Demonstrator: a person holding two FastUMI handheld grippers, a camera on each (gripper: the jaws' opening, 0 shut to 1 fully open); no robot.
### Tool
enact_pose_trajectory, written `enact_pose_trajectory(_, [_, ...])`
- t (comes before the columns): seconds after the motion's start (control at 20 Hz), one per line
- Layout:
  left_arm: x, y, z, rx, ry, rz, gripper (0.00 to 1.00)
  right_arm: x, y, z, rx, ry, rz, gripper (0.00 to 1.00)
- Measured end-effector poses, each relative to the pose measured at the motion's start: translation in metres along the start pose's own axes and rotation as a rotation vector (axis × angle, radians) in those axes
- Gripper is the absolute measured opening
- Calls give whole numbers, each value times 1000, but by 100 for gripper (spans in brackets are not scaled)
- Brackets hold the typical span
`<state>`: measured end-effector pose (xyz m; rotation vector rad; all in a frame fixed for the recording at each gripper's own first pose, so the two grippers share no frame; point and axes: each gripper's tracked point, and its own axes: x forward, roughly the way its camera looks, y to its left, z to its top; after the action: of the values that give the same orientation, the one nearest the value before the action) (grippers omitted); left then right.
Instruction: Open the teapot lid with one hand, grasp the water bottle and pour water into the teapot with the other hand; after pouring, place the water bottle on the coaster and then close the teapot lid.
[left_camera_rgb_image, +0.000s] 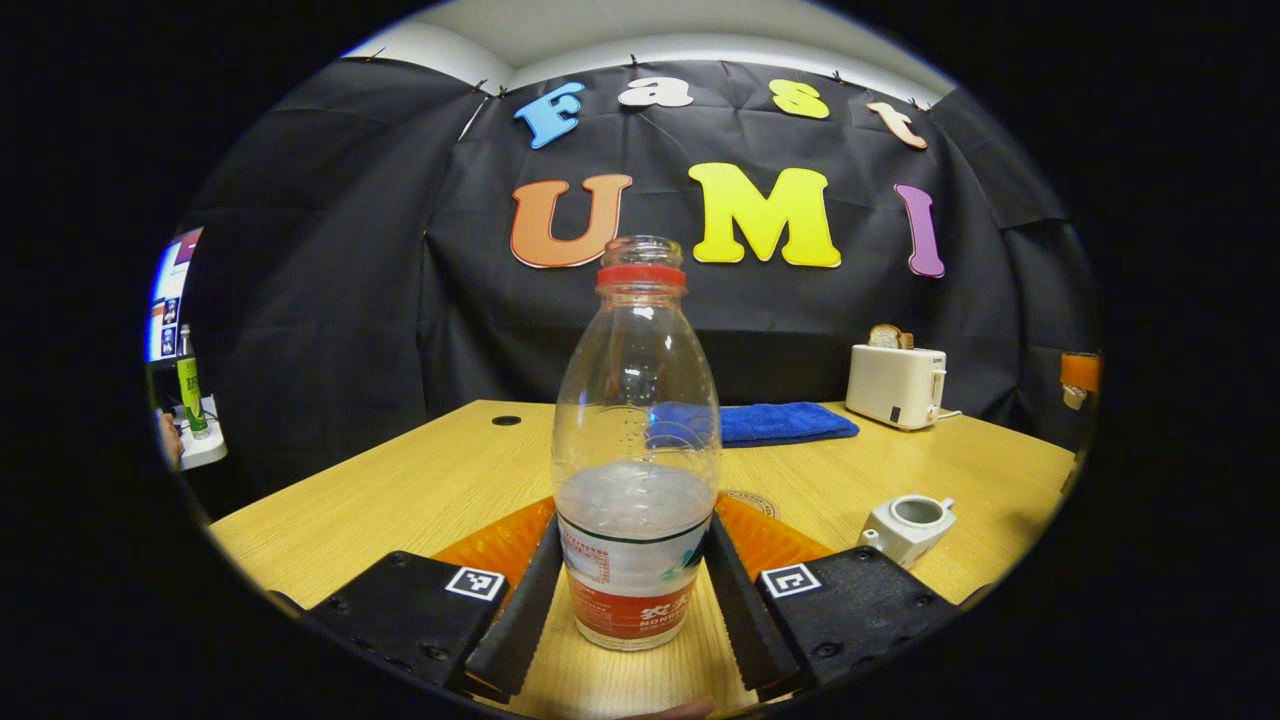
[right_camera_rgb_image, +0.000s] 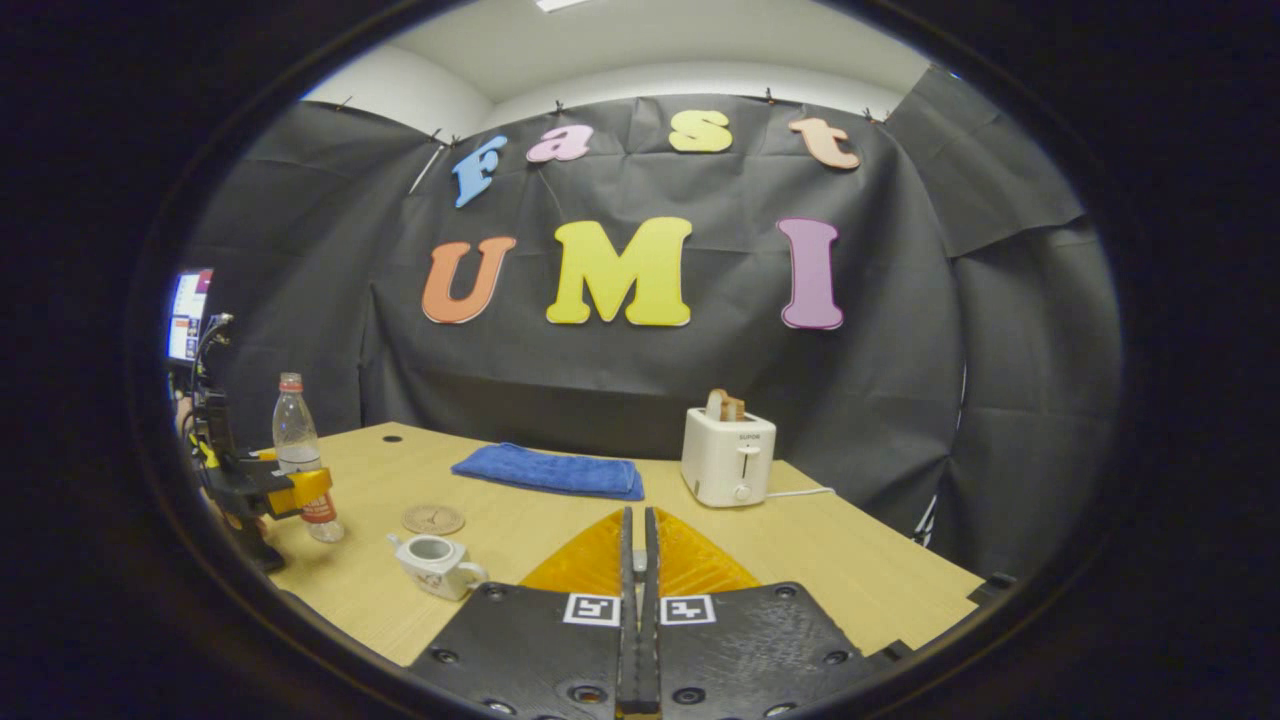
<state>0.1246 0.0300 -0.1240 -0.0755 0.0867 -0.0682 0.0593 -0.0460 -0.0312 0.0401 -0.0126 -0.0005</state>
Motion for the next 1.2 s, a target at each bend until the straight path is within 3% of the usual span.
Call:
enact_pose_trajectory(0.2, [-4, 0, 2, 81, 41, 28, 76, 1, -8, 0, -5, 4, -11, 0])
enact_pose_trajectory(0.6, [-14, 0, 19, 394, 90, 96, 75, 0, -22, 0, -23, 11, -36, 0])
enact_pose_trajectory(0.95, [-10, 0, 21, 805, 152, 105, 75, 1, -27, 1, -47, 17, -48, 0])
enact_pose_trajectory(1.05, [-11, -2, 19, 877, 180, 99, 79, 2, -26, -2, -49, 25, -47, 0])
enact_pose_trajectory(1.1, [-11, -3, 16, 894, 199, 89, 74, 2, -24, -4, -51, 31, -43, 0])
enact_pose_trajectory(1.2, [-11, -8, 12, 952, 210, 77, 74, 2, -23, -5, -63, 38, -43, 0])
